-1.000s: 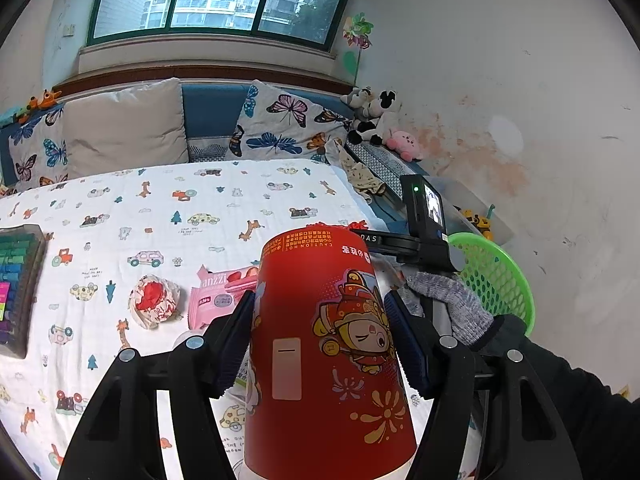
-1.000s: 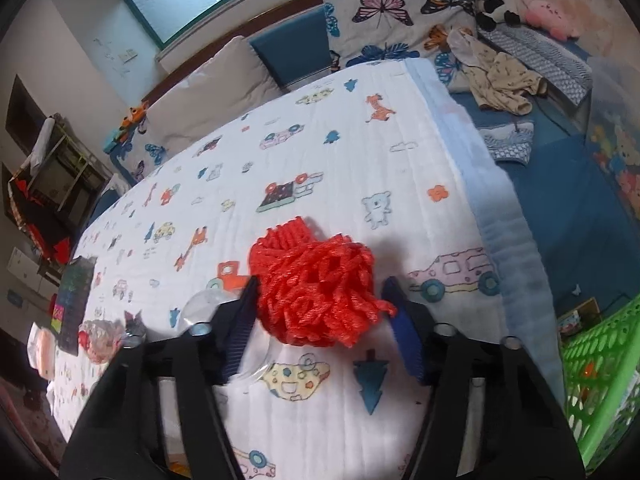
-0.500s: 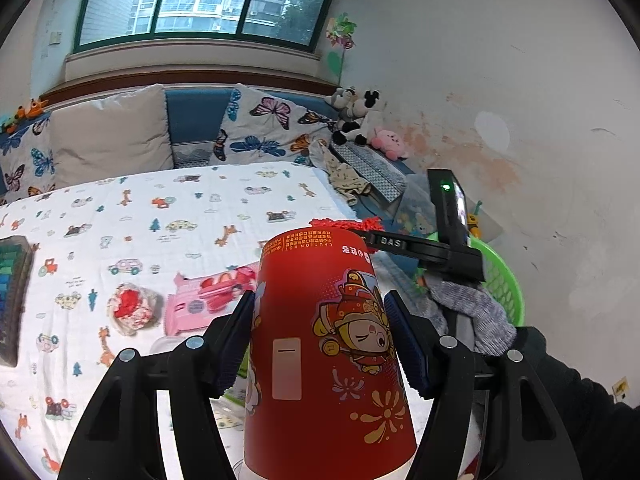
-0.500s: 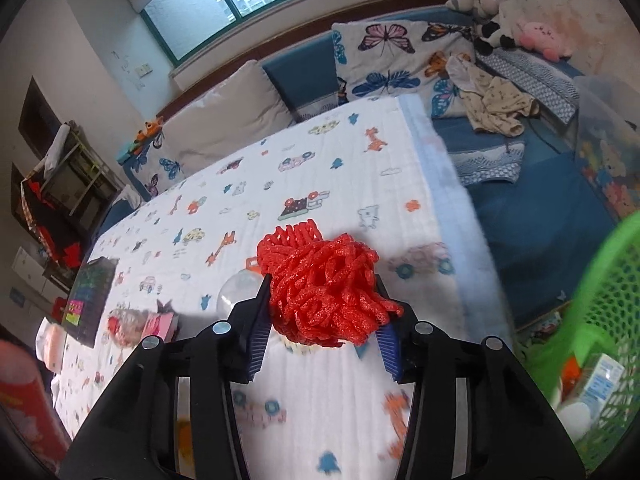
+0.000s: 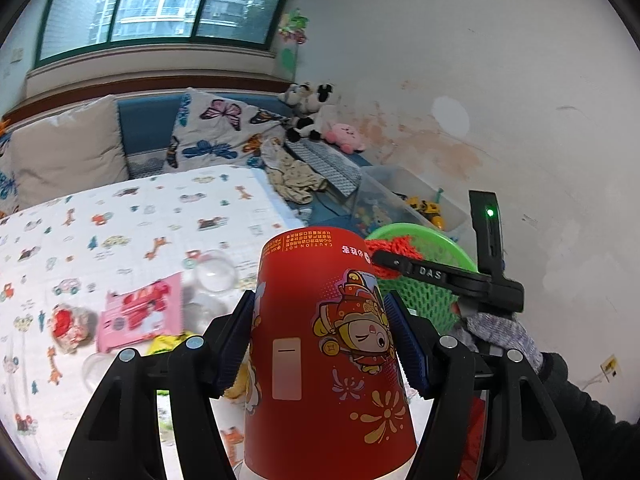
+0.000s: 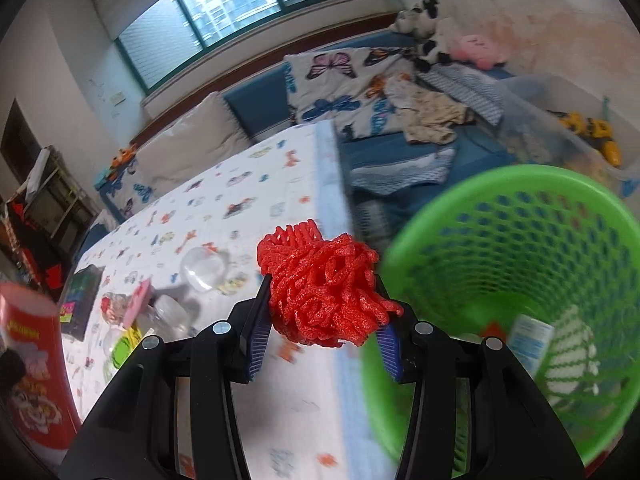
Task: Collect trash
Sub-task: 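Drop the red tassel into the green basket with the right gripper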
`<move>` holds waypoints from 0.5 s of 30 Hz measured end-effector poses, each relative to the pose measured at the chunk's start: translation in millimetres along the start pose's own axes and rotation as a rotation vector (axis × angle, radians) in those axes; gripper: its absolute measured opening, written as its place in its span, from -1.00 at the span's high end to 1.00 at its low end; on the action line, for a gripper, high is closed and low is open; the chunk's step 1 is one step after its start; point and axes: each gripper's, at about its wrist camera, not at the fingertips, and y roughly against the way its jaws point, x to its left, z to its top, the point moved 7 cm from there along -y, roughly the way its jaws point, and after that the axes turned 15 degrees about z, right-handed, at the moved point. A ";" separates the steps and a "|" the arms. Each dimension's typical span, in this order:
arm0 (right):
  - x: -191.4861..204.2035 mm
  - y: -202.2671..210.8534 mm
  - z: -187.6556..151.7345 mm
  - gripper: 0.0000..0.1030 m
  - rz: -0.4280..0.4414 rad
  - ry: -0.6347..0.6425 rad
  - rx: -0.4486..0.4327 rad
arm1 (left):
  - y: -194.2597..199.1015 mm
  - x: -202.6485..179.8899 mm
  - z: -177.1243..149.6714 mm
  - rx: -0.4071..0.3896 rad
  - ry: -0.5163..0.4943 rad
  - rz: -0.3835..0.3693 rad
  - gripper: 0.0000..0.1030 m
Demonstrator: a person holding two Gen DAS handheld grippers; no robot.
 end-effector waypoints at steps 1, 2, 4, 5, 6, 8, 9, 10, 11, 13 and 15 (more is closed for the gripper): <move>-4.9 5.1 -2.0 0.09 -0.008 -0.005 -0.003 | -0.6 -5.5 0.4 0.000 -0.007 -0.004 -0.22; -11.7 12.4 -5.1 0.09 -0.019 -0.013 -0.006 | -1.8 -11.3 0.9 0.000 -0.012 -0.010 -0.22; -24.5 24.5 -10.4 0.09 -0.043 -0.026 -0.012 | -3.7 -22.5 1.5 0.001 -0.022 -0.025 -0.22; -29.3 28.0 -12.5 0.09 -0.050 -0.032 -0.013 | -4.9 -27.1 1.8 0.001 -0.027 -0.029 -0.22; -34.5 32.5 -15.0 0.09 -0.057 -0.039 -0.013 | -7.0 -33.4 2.1 0.003 -0.034 -0.034 -0.22; -45.5 41.4 -19.6 0.08 -0.077 -0.053 -0.017 | -10.6 -42.3 2.6 0.010 -0.041 -0.046 -0.22; -51.7 46.0 -22.1 0.07 -0.087 -0.060 -0.019 | -12.1 -45.4 3.1 0.012 -0.045 -0.049 -0.22; -55.4 48.5 -24.0 0.07 -0.094 -0.065 -0.019 | -12.8 -50.0 3.5 0.012 -0.052 -0.051 -0.22; -59.3 52.0 -26.4 0.06 -0.103 -0.070 -0.021 | -13.5 -53.9 3.9 0.011 -0.057 -0.053 -0.22; -69.1 56.6 -29.2 0.05 -0.113 -0.083 -0.020 | -15.7 -61.4 5.4 0.013 -0.064 -0.058 -0.22; -76.4 59.7 -32.3 0.05 -0.127 -0.092 -0.018 | -18.2 -67.8 6.6 0.015 -0.071 -0.060 -0.22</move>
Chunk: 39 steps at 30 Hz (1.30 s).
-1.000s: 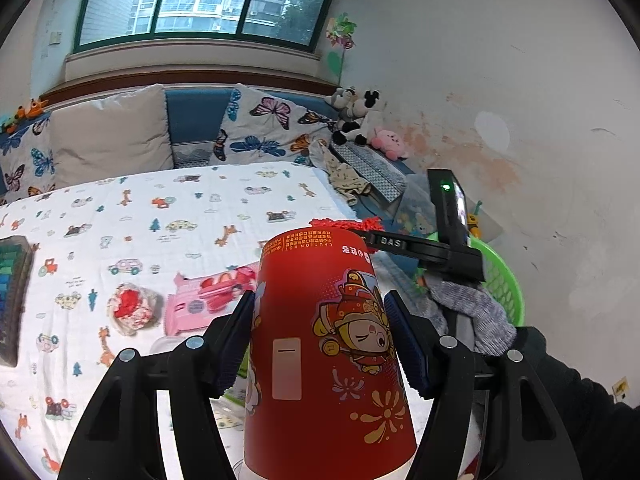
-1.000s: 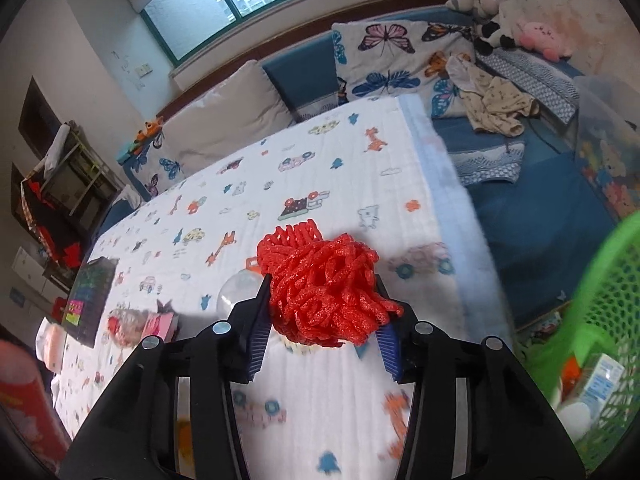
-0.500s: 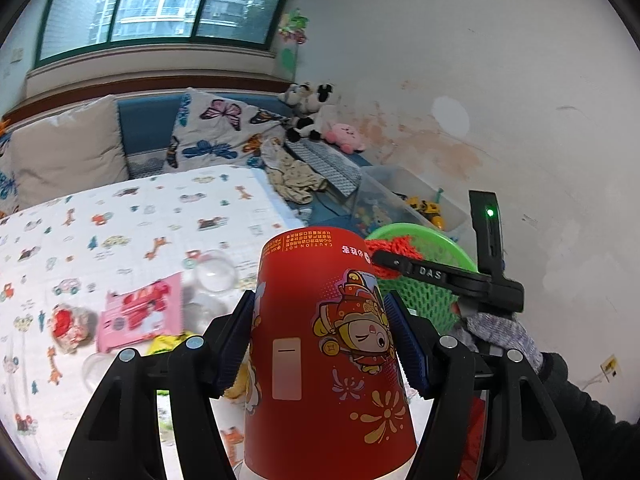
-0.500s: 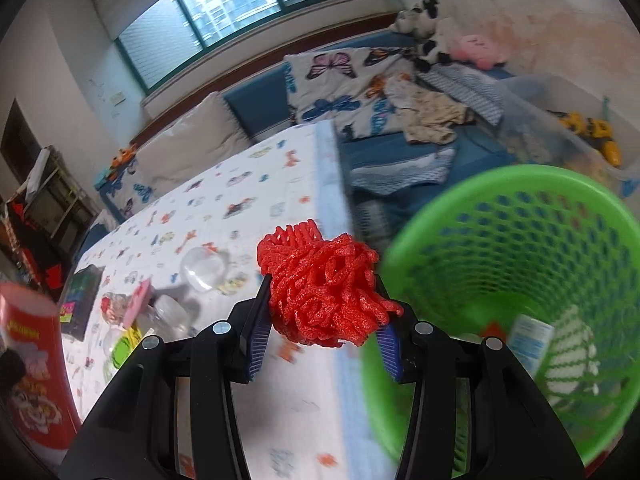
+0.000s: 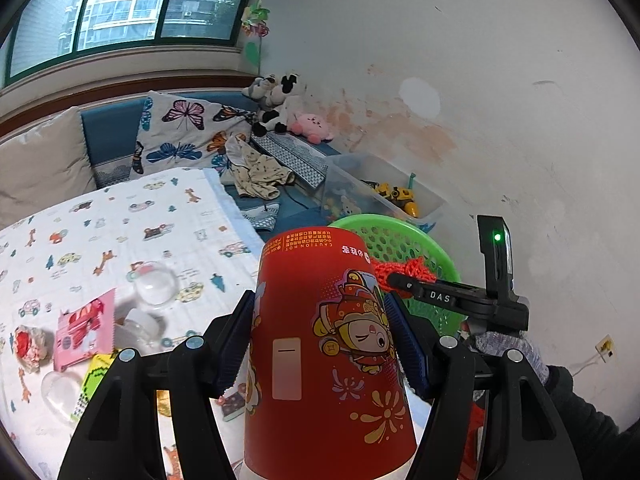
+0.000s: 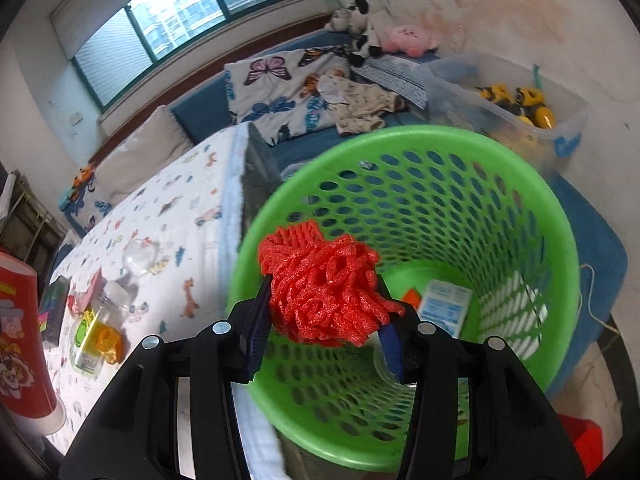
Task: Collect trash
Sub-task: 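Drop the red tassel into the green basket with the right gripper, then drop the red printed cup into the green basket with the left gripper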
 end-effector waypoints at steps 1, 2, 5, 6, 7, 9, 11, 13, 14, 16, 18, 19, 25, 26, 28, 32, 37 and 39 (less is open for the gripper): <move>-3.5 0.4 -1.3 0.05 -0.010 -0.001 0.002 | -2.1 -3.5 0.9 0.001 -0.006 0.001 -0.22; -6.1 0.8 -2.3 0.05 -0.016 -0.002 0.004 | -4.1 -6.2 1.6 0.002 -0.010 0.003 -0.22; -13.7 -0.2 -5.1 0.04 -0.026 -0.011 0.011 | -10.5 -14.2 4.3 0.007 -0.022 -0.001 -0.22; -16.9 0.0 -6.0 -0.01 -0.031 -0.013 0.010 | -12.8 -17.8 5.2 0.007 -0.028 -0.002 -0.22; -19.7 0.4 -6.5 -0.03 -0.036 -0.016 0.008 | -13.6 -20.7 5.5 0.007 -0.033 -0.001 -0.22; -24.9 1.2 -7.6 -0.05 -0.039 -0.027 0.007 | -16.3 -27.3 6.7 0.011 -0.039 -0.004 -0.22; -29.8 2.2 -8.0 -0.08 -0.040 -0.038 0.006 | -20.2 -31.6 7.9 0.016 -0.041 -0.007 -0.22; -34.6 5.2 -9.0 -0.22 -0.044 -0.045 0.001 | -24.3 -36.7 10.3 0.022 -0.043 -0.011 -0.22; -36.6 7.2 -8.9 -0.27 -0.048 -0.049 -0.003 | -26.7 -39.2 11.6 0.023 -0.045 -0.012 -0.22; -39.9 11.4 -8.4 -0.30 -0.044 -0.058 -0.011 | -32.5 -43.1 14.3 0.023 -0.052 -0.012 -0.22; -41.1 15.6 -8.3 -0.34 -0.042 -0.063 -0.016 | -37.9 -47.9 16.7 0.026 -0.056 -0.014 -0.22; -41.2 17.5 -8.2 -0.35 -0.045 -0.062 -0.019 | -39.3 -49.3 17.1 0.028 -0.058 -0.015 -0.22; -41.3 35.1 -8.5 -0.41 -0.047 -0.046 -0.041 | -53.9 -64.2 21.7 0.035 -0.068 -0.022 -0.22; -41.2 39.8 -9.1 -0.42 -0.051 -0.039 -0.047 | -56.1 -67.1 22.5 0.035 -0.069 -0.022 -0.22; -40.7 47.6 -11.0 -0.43 -0.065 -0.024 -0.054 | -61.1 -73.6 24.3 0.037 -0.070 -0.030 -0.22; -40.6 63.4 -17.0 -0.43 -0.093 0.005 -0.069 | -75.0 -87.7 25.1 0.040 -0.081 -0.031 -0.22; -43.0 78.0 -24.5 -0.44 -0.116 0.026 -0.085 | -97.8 -106.7 26.3 0.065 -0.082 -0.033 -0.22; -42.5 83.0 -27.4 -0.44 -0.116 0.029 -0.095 | -106.6 -115.0 27.1 0.070 -0.088 -0.034 -0.22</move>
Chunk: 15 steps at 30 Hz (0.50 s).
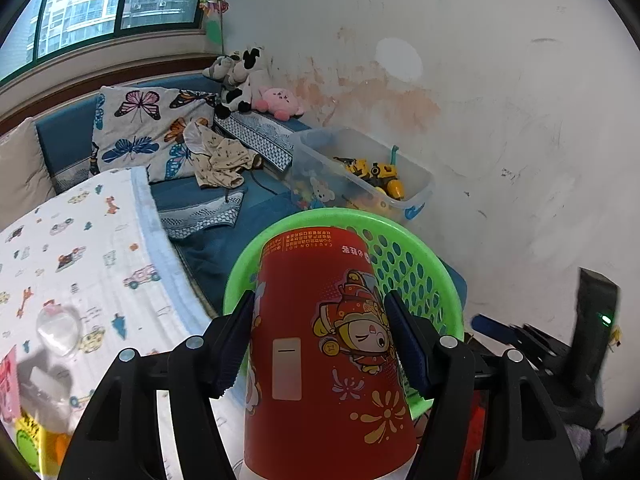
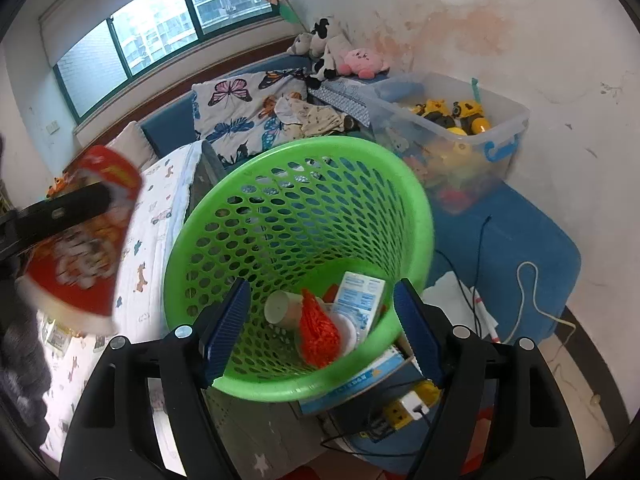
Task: Collect trash
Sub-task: 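Drop the red printed cup into the green basket with the left gripper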
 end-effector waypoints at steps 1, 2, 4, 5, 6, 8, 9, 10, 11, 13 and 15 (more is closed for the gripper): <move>-0.6 1.9 -1.0 -0.44 0.001 0.000 -0.004 | -3.4 -2.4 1.0 0.000 -0.002 0.000 -0.22; -1.2 4.1 -2.0 -0.44 0.001 0.000 -0.008 | -7.5 -5.7 2.1 0.000 -0.005 0.001 -0.22; -2.9 7.2 -3.6 -0.44 0.004 -0.004 -0.013 | -14.8 -11.4 3.9 0.005 -0.007 0.002 -0.22; -4.3 8.0 -4.5 -0.44 0.005 -0.008 -0.015 | -18.8 -14.0 4.3 0.009 -0.007 0.002 -0.22; -5.7 9.0 -5.8 -0.44 0.008 -0.015 -0.018 | -22.0 -15.5 4.5 0.014 -0.007 0.002 -0.23; -7.5 10.4 -7.7 -0.44 0.013 -0.025 -0.022 | -30.7 -19.0 4.5 0.025 0.000 0.004 -0.23; -7.7 10.2 -8.1 -0.44 0.013 -0.028 -0.023 | -34.1 -20.8 4.2 0.029 0.003 0.004 -0.22; -9.0 10.2 -9.2 -0.44 0.015 -0.034 -0.024 | -38.6 -22.5 4.2 0.035 0.004 0.006 -0.23; -9.7 10.2 -9.9 -0.44 0.017 -0.038 -0.025 | -40.9 -23.3 3.5 0.038 0.007 0.007 -0.29; -9.5 10.5 -11.9 -0.44 0.020 -0.046 -0.024 | -43.4 -23.5 1.9 0.035 0.017 0.004 -0.36; -9.3 10.4 -13.3 -0.44 0.021 -0.049 -0.025 | -43.5 -23.3 0.3 0.035 0.026 -0.010 -0.38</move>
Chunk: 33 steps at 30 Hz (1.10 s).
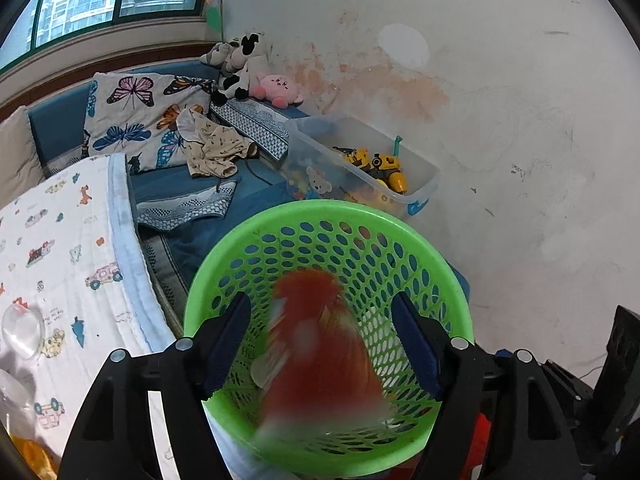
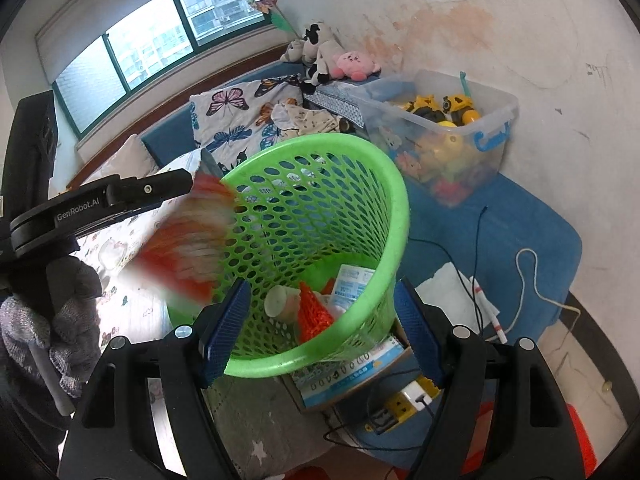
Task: Collect trash
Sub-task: 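Drop the red printed cup into the green basket with the left gripper, then move both grippers back toward the remaining items on the bed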
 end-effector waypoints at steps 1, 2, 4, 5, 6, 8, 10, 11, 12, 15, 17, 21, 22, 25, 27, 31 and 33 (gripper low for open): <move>0.6 0.5 -0.3 -0.44 0.001 -0.001 0.000 | 0.4 1.1 -1.0 0.001 0.002 -0.001 -0.39; 1.6 1.4 -0.9 -0.44 0.003 -0.001 -0.001 | 2.5 2.9 -1.9 0.000 0.006 -0.003 -0.40; 3.8 2.0 0.1 -0.44 0.009 0.002 -0.004 | 8.3 6.8 -2.3 -0.005 0.011 -0.011 -0.40; 5.1 2.5 0.7 -0.44 0.012 0.005 -0.005 | 12.6 9.9 -3.3 -0.011 0.015 -0.013 -0.40; 8.5 2.9 1.1 -0.44 0.018 0.009 -0.007 | 19.5 14.5 -4.4 -0.020 0.021 -0.017 -0.40; 14.2 3.2 0.9 -0.44 0.029 0.015 -0.008 | 30.7 23.3 -6.4 -0.034 0.024 -0.012 -0.40; 20.0 3.3 0.5 -0.44 0.039 0.024 -0.009 | 45.7 36.9 -10.1 -0.056 0.027 0.010 -0.40; 23.9 2.9 0.1 -0.44 0.047 0.028 -0.009 | 50.1 42.1 -11.6 -0.061 0.030 0.020 -0.40; 27.4 3.0 -0.9 -0.44 0.052 0.031 -0.009 | 55.3 49.0 -14.1 -0.066 0.035 0.030 -0.40; 41.6 -0.9 -2.1 -0.44 0.073 0.044 -0.002 | 71.1 74.7 -24.6 -0.071 0.064 0.065 -0.40; 50.1 -2.1 -2.0 -0.44 0.086 0.053 0.000 | 80.7 91.4 -32.7 -0.074 0.077 0.091 -0.40; 73.2 -8.1 -1.5 -0.44 0.116 0.080 0.010 | 100.1 124.4 -50.3 -0.086 0.091 0.147 -0.40; 78.1 -9.6 -1.4 -0.44 0.121 0.085 0.012 | 105.0 134.6 -55.8 -0.087 0.096 0.161 -0.40; 94.4 -16.8 -1.4 -0.51 0.146 0.102 0.024 | 116.2 164.5 -72.7 -0.085 0.118 0.210 -0.40; 106.5 -23.5 -1.9 -0.51 0.159 0.122 0.034 | 122.6 183.6 -82.6 -0.081 0.134 0.226 -0.40; 129.6 -35.5 -4.0 -0.51 0.189 0.150 0.054 | 136.4 222.7 -103.5 -0.081 0.150 0.290 -0.40; 140.7 -40.7 -6.3 -0.51 0.202 0.166 0.063 | 140.5 242.7 -112.8 -0.078 0.147 0.323 -0.40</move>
